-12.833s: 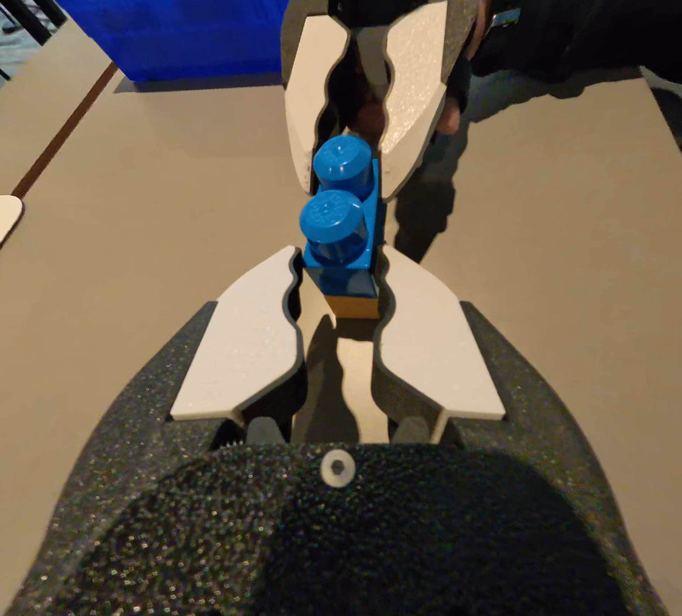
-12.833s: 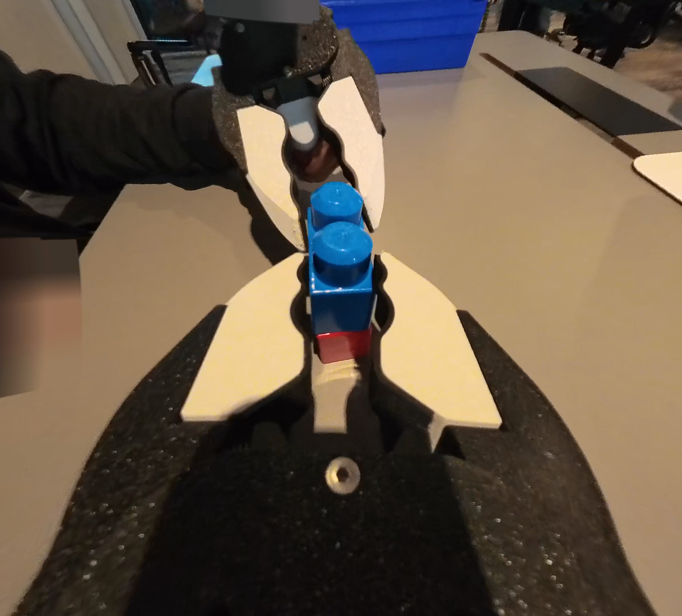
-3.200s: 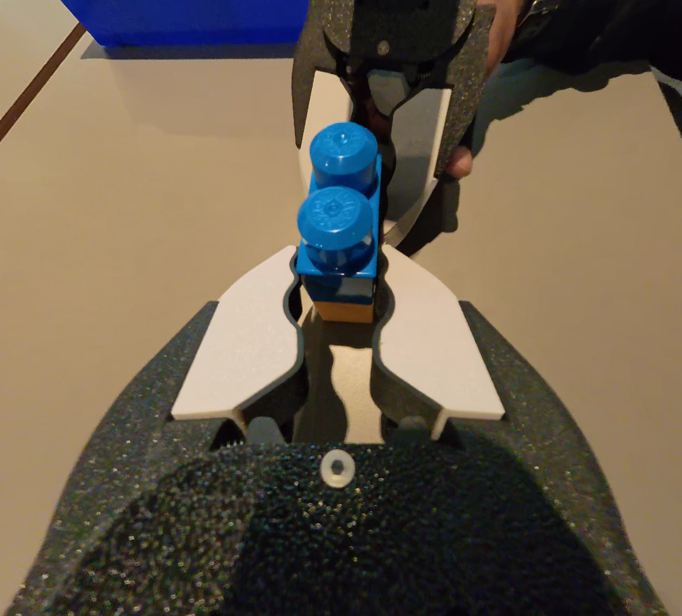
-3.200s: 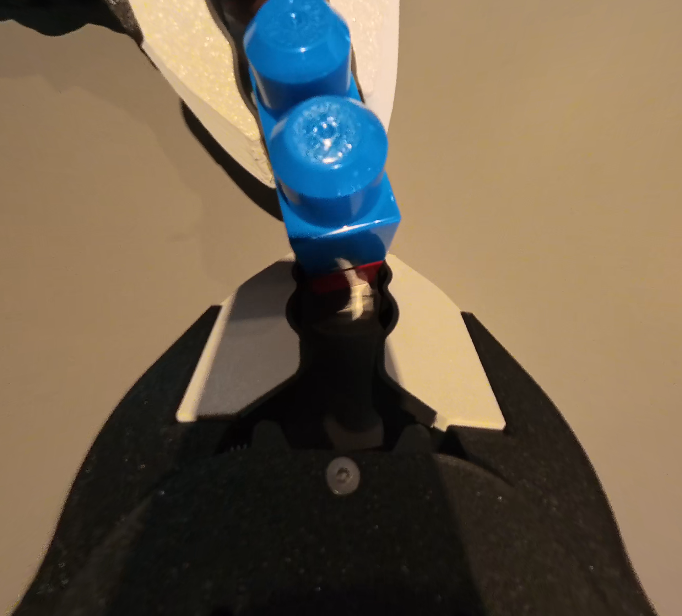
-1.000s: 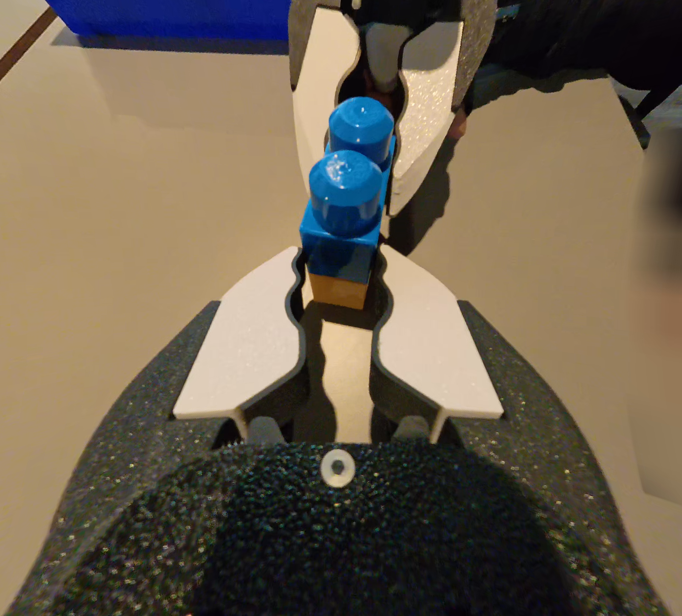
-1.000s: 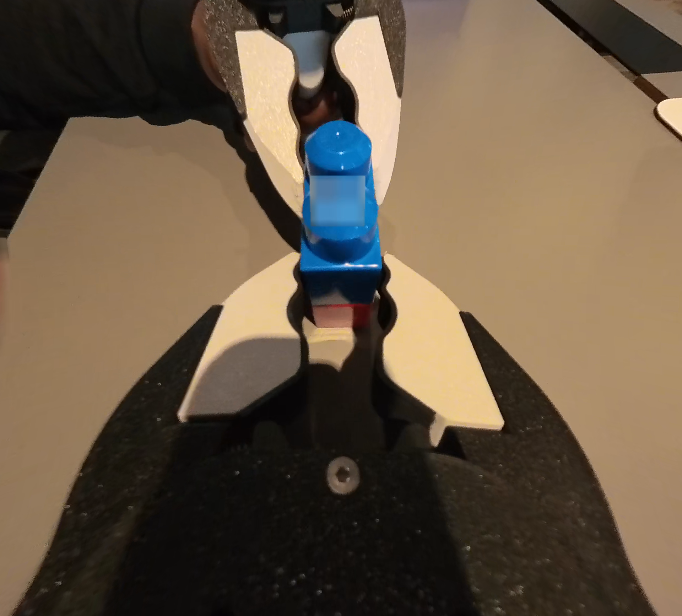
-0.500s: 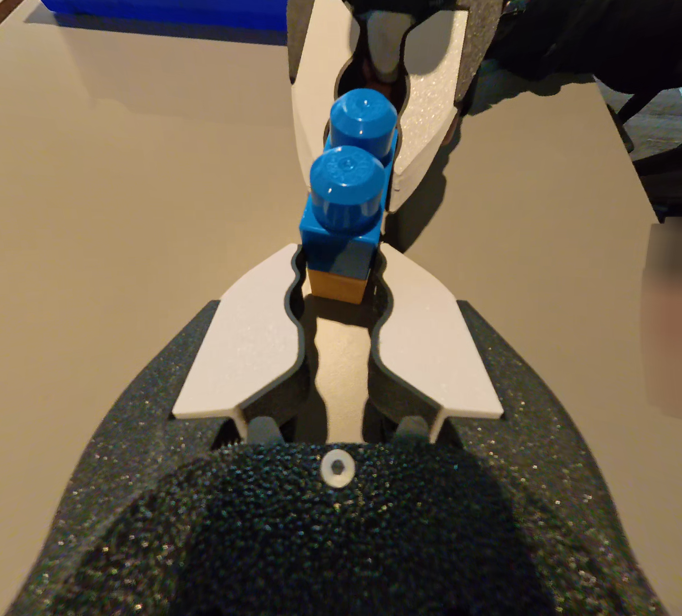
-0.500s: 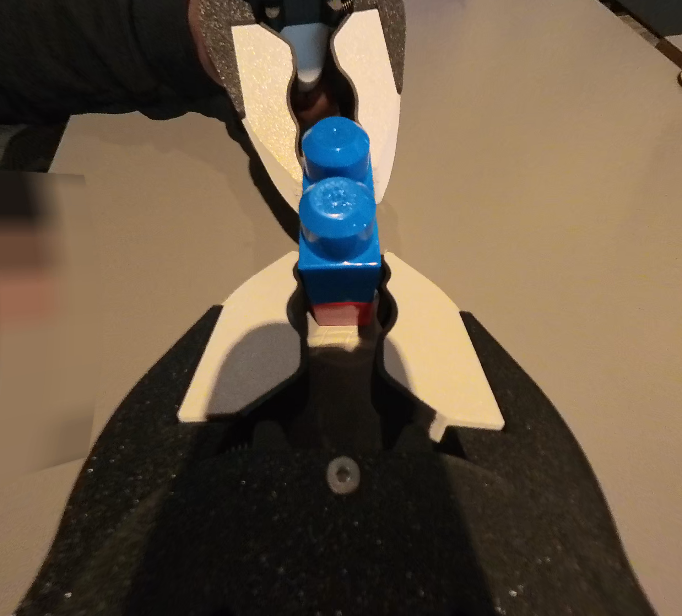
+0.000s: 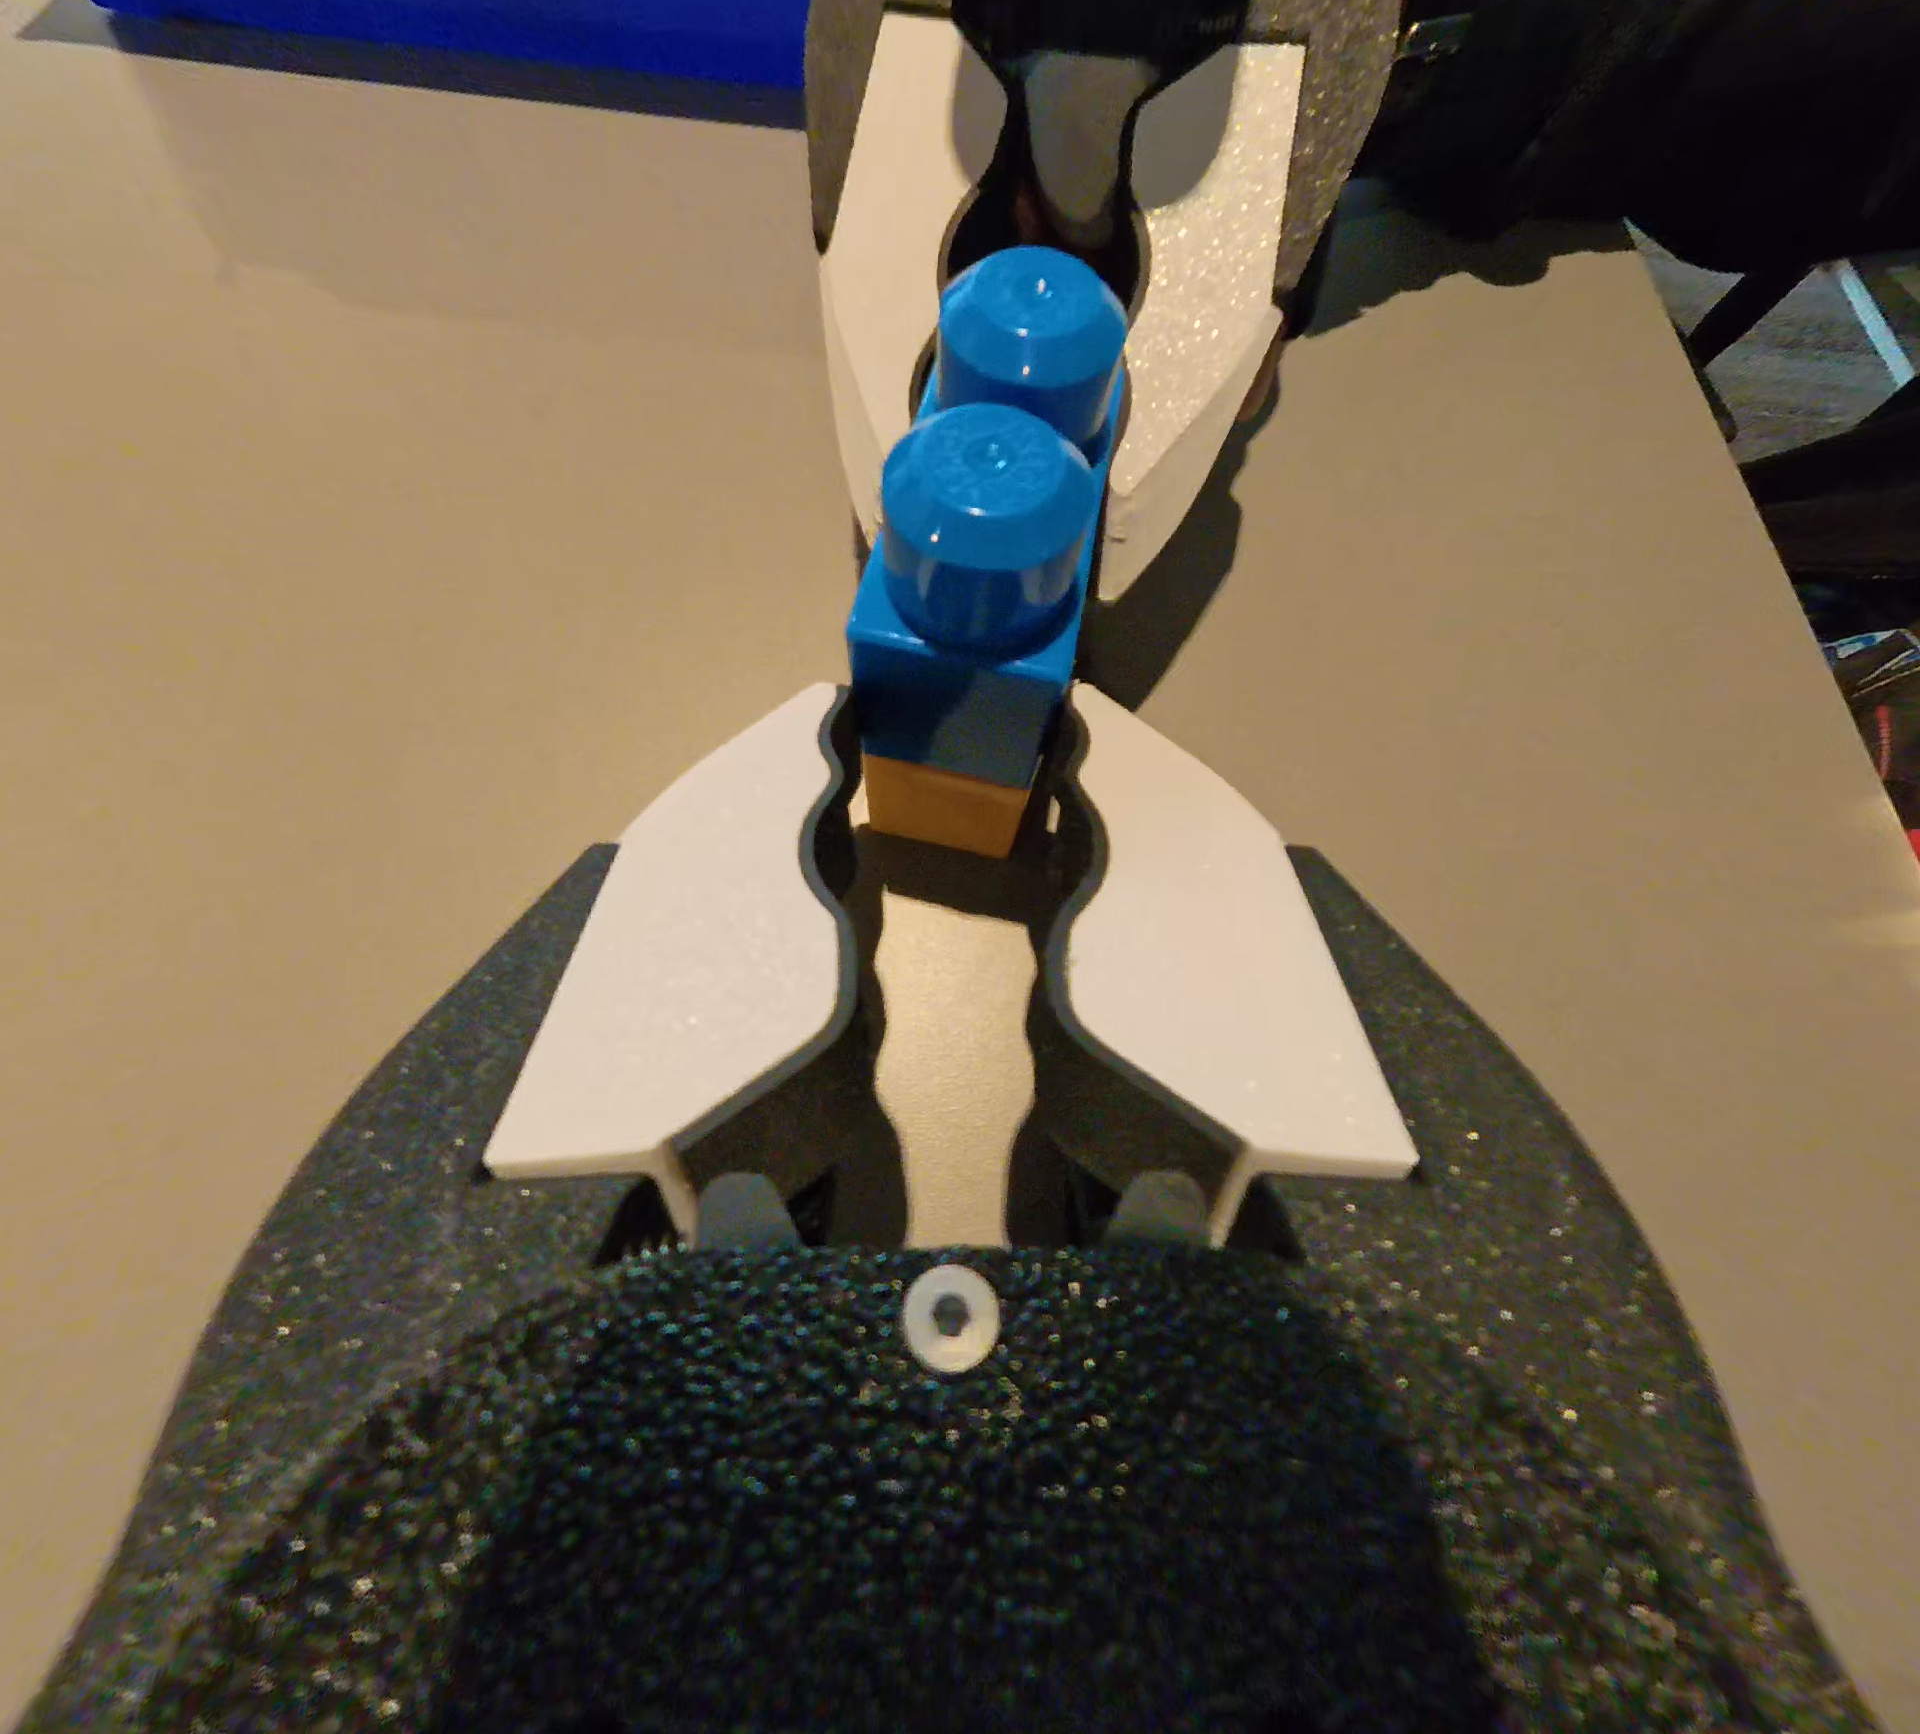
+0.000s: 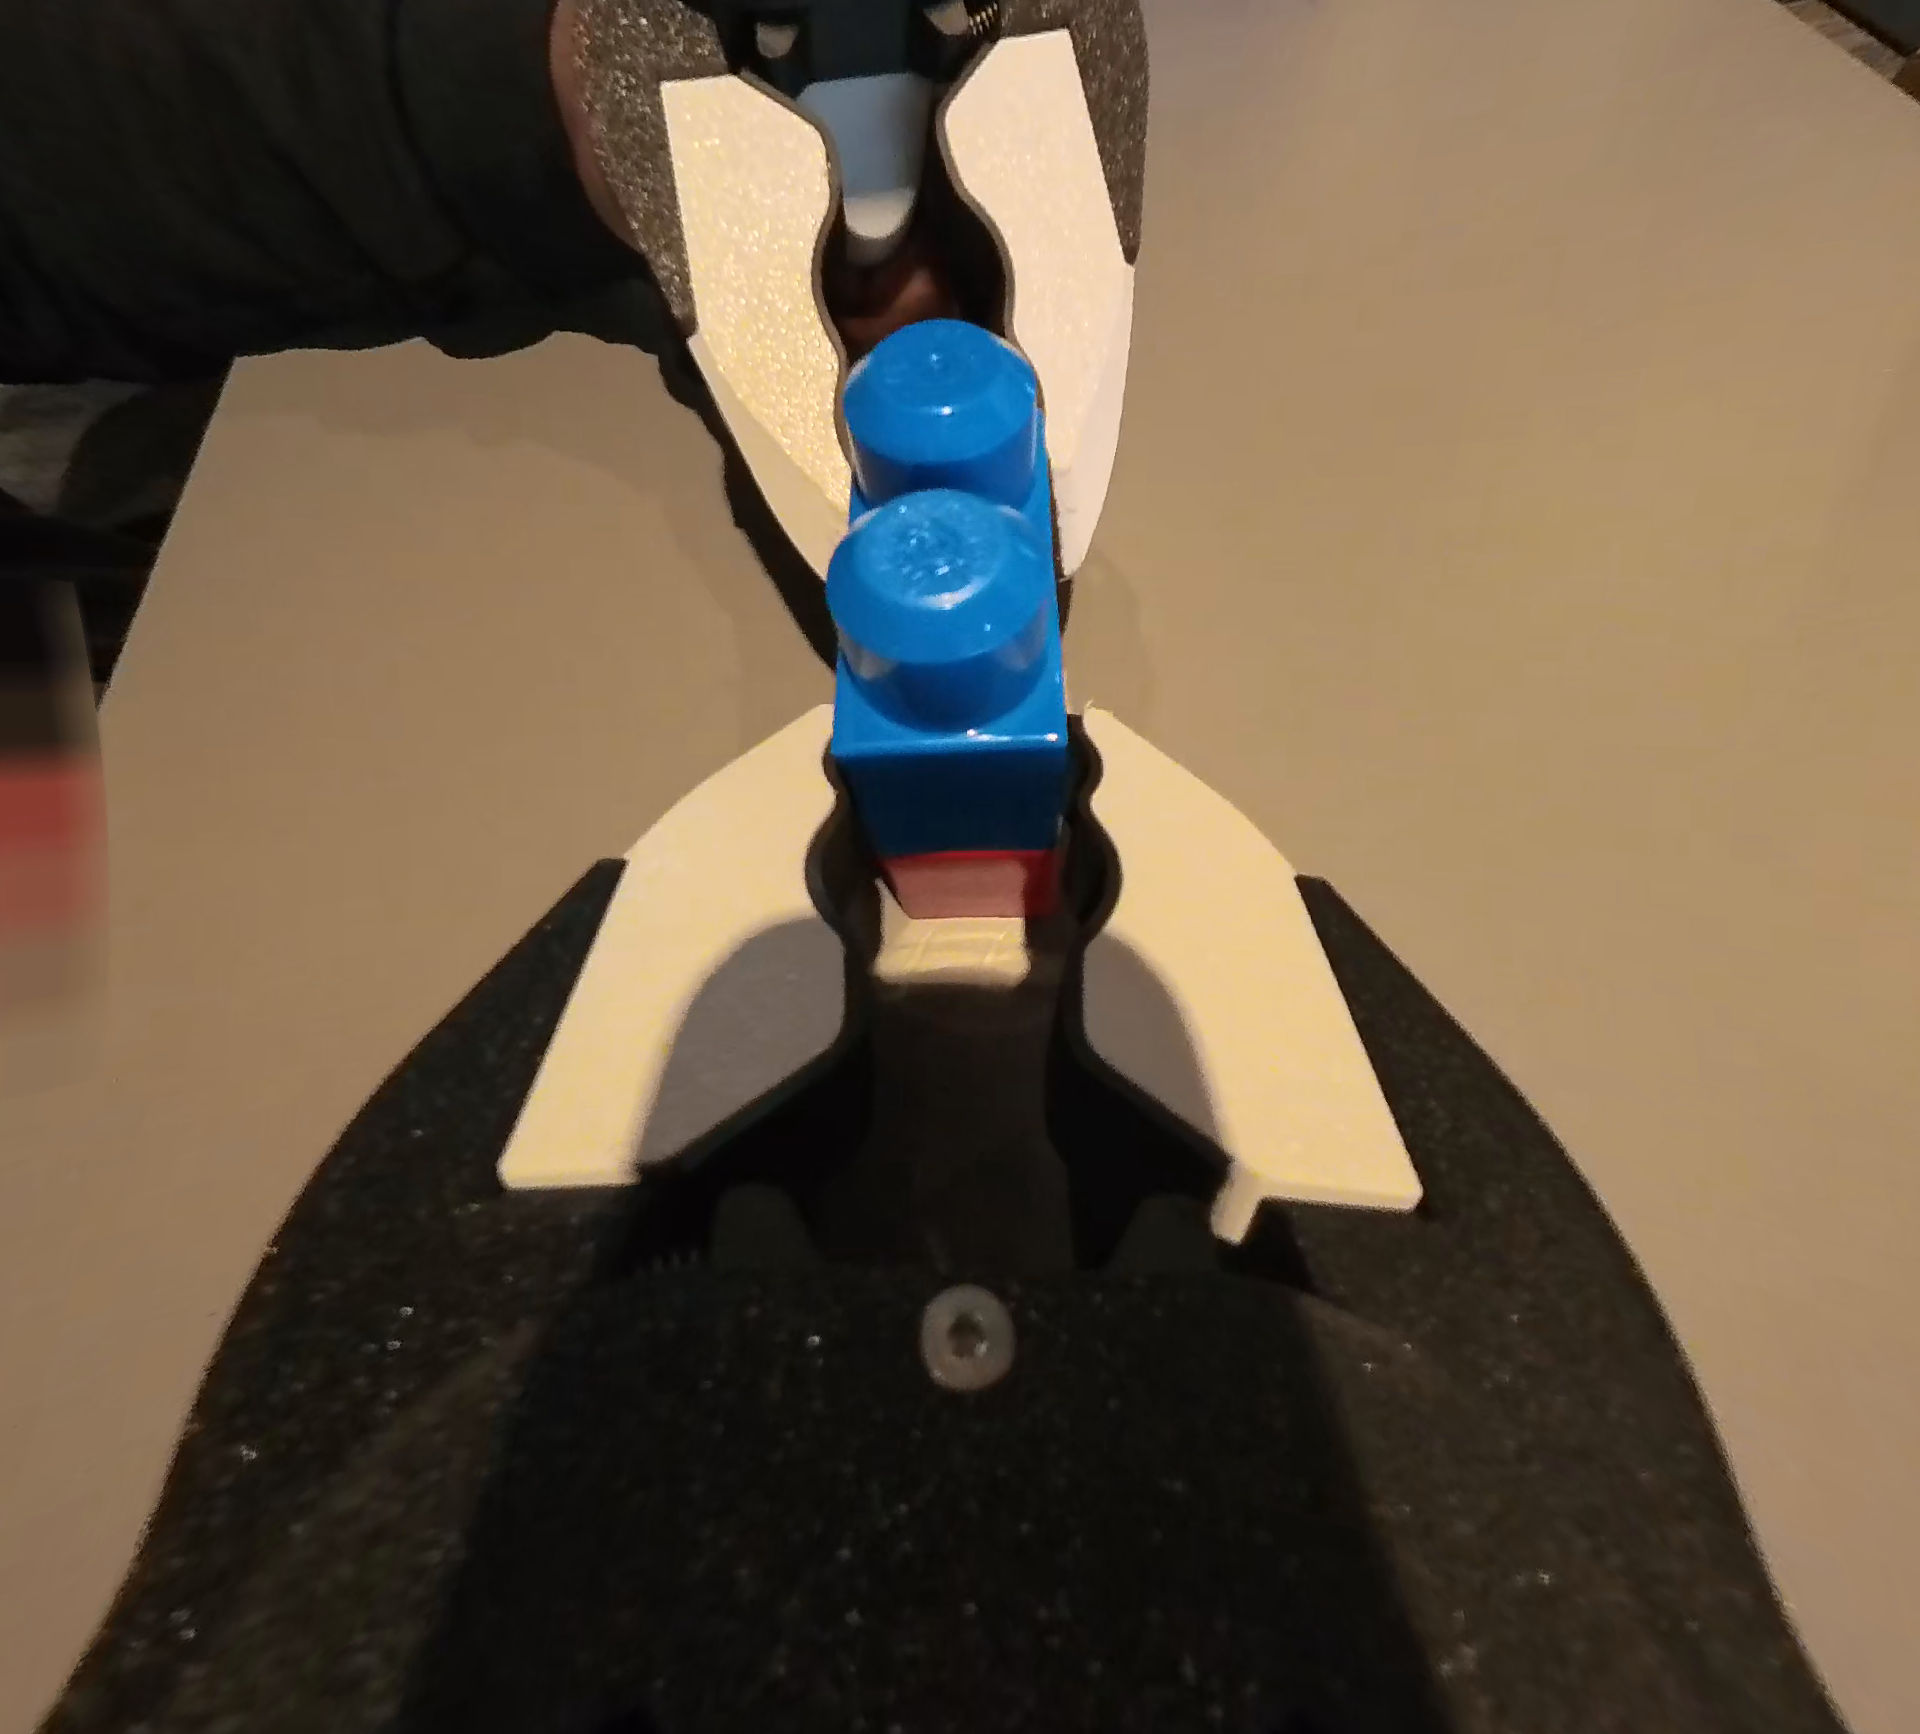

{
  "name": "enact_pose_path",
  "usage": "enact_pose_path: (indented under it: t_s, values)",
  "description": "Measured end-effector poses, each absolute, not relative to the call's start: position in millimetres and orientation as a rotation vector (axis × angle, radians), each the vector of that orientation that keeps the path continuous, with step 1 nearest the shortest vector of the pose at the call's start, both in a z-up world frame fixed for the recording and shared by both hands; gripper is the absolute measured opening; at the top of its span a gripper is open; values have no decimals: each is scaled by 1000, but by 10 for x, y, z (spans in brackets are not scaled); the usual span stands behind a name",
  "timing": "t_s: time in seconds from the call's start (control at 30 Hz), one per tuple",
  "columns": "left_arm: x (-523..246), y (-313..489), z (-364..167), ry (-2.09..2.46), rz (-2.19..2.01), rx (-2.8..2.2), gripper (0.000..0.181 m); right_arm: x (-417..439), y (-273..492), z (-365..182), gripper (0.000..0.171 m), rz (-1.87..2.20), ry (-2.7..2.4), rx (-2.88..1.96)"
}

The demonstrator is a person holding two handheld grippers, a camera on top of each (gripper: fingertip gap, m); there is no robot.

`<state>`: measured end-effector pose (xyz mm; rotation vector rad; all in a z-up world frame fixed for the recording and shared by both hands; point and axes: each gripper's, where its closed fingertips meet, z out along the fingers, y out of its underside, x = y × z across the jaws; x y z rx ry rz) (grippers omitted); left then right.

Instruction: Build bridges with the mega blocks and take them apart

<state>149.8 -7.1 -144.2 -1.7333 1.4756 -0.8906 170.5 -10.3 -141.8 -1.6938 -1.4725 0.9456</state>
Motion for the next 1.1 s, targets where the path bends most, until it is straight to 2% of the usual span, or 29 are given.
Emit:
enact_pose_path:
  t_s: [0.47, 0.57, 0.67, 0.93, 1.1]
  values:
    - [1480, -77, -1534, 1464, -884, -1809, 35, 1714, -96, -1460, 38, 885, -1495, -1669]
    - [1363, -65, -1848, 1594, -713, -1948, 27, 1733, -101, -1499, 47, 819, -1531, -1658]
    - [1379, -89, -1844, 1616, -696, -1918, 24, 1811, -79, -1612, 51, 713, -1588, -1694]
    - [1400, -112, -1848, 1636, -670, -1894, 19, 1828, -64, -1716, 37, 615, -1611, -1738]
    - [1418, -111, -1849, 1638, -629, -1884, 18, 1837, -39, -1724, 36, 626, -1588, -1770]
